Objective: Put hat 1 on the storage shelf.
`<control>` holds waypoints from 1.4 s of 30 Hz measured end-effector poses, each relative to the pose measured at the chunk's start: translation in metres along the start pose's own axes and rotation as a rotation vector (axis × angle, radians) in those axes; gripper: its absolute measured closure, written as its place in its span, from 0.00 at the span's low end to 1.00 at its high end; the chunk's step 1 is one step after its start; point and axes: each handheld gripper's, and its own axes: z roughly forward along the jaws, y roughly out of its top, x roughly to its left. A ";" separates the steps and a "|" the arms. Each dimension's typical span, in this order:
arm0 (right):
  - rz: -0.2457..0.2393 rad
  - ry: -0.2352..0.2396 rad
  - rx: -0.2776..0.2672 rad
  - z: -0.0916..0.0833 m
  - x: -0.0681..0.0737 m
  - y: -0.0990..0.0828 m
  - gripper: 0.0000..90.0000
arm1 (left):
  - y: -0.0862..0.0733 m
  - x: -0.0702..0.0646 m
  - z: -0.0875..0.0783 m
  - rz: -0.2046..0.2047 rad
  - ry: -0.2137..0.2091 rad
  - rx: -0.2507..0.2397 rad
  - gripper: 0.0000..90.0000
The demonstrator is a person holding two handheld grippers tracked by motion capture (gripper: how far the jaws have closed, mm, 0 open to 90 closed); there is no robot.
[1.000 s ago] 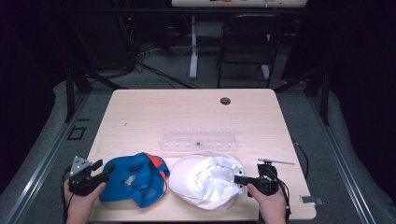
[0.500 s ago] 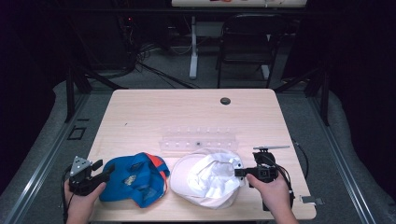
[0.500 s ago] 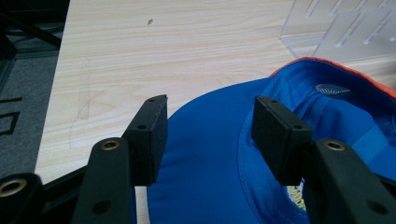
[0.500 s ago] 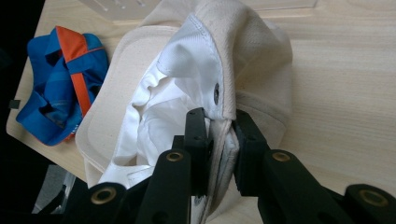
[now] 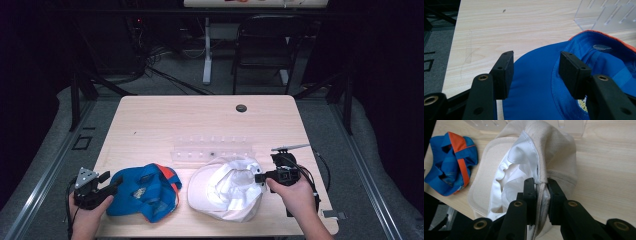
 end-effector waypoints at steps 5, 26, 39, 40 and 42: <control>-0.036 -0.025 0.042 -0.004 0.006 0.009 0.89 | 0.000 0.000 0.000 0.001 0.000 0.002 0.52; -0.022 0.079 0.116 -0.014 0.022 0.029 0.89 | 0.000 0.000 -0.001 0.000 0.002 -0.027 0.53; 0.102 0.285 0.142 -0.022 0.023 0.040 0.90 | 0.001 -0.001 -0.004 -0.008 -0.011 -0.024 0.57; 0.116 0.300 0.141 -0.023 0.023 0.040 0.90 | 0.001 -0.001 -0.004 -0.008 -0.010 -0.024 0.57; 0.138 0.333 0.136 -0.024 0.023 0.041 0.90 | 0.001 -0.001 -0.004 -0.008 -0.008 -0.024 0.57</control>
